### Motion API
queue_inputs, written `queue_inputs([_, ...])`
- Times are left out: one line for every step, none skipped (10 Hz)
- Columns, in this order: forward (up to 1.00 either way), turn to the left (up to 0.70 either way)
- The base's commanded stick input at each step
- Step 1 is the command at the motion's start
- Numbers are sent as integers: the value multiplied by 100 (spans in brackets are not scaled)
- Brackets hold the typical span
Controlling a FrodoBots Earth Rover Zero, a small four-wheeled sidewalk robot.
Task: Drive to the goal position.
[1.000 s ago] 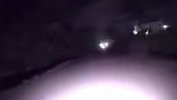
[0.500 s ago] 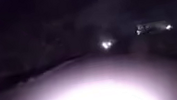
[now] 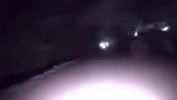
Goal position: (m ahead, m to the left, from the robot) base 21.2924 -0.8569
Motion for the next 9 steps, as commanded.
queue_inputs([100,-27])
queue_inputs([100,-24])
queue_inputs([100,0])
queue_inputs([100,0])
queue_inputs([100,0])
queue_inputs([100,0])
queue_inputs([100,0])
queue_inputs([100,0])
queue_inputs([100,0])
